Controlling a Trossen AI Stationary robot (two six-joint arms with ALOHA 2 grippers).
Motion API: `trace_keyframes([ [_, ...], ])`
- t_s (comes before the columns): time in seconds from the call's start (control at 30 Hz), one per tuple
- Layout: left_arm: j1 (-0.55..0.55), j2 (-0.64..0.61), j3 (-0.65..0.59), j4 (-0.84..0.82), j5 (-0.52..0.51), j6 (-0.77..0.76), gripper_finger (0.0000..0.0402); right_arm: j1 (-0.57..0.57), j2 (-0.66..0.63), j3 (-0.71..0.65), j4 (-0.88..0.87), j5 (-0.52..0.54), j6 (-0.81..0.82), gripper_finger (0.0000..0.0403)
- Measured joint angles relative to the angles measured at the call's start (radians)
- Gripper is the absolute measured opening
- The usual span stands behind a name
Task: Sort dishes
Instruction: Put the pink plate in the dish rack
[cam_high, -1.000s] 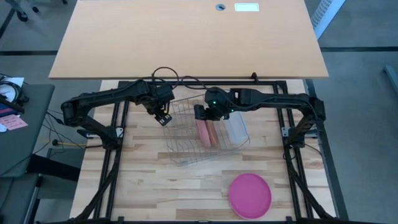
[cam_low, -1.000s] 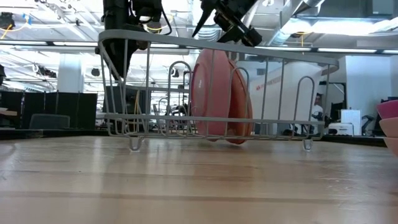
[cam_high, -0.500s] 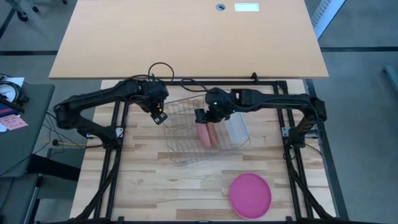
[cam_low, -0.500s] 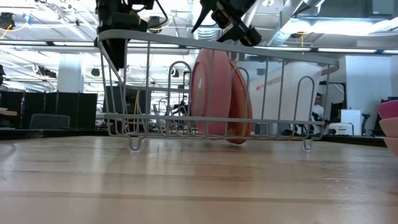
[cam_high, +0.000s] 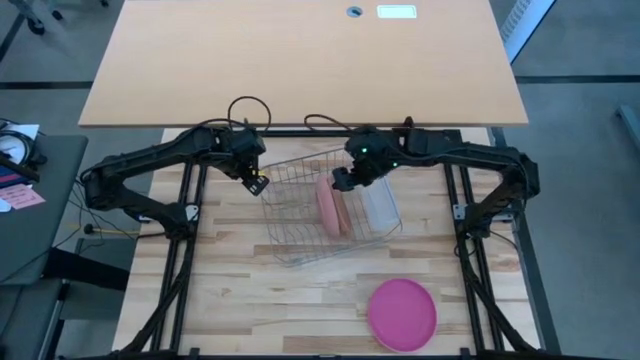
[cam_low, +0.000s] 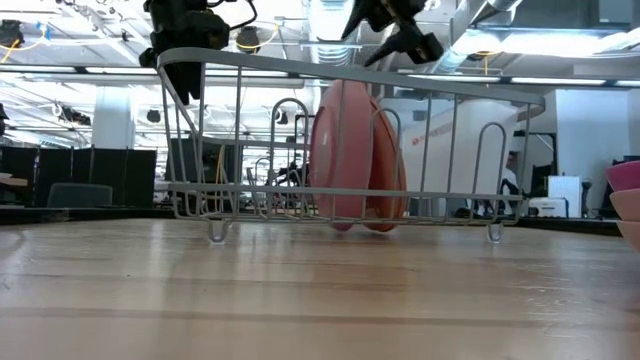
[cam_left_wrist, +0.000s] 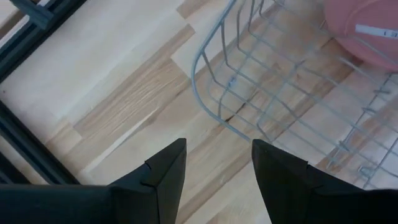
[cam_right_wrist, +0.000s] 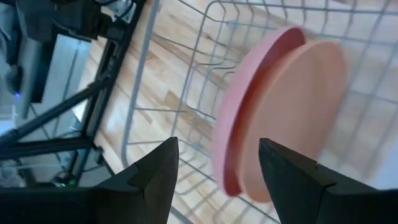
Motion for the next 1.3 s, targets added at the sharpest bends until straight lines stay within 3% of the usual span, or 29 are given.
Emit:
trace_keyframes([
  [0.7, 0.000, 0.001, 0.000, 0.007, 0.000, 0.065, 0.0177, -0.070, -0.100, -0.001, -0.163, -0.106, -0.339, 0.0228],
  [0.97, 0.000, 0.001, 0.007, 0.005, 0.009, 0.067, 0.0177, -0.111, -0.134, -0.001, -0.198, -0.106, -0.373, 0.0228],
  [1.3, 0.016, 0.001, 0.127, 0.020, -0.043, 0.088, 0.0177, -0.197, -0.236, -0.002, -0.251, -0.065, -0.396, 0.0228],
])
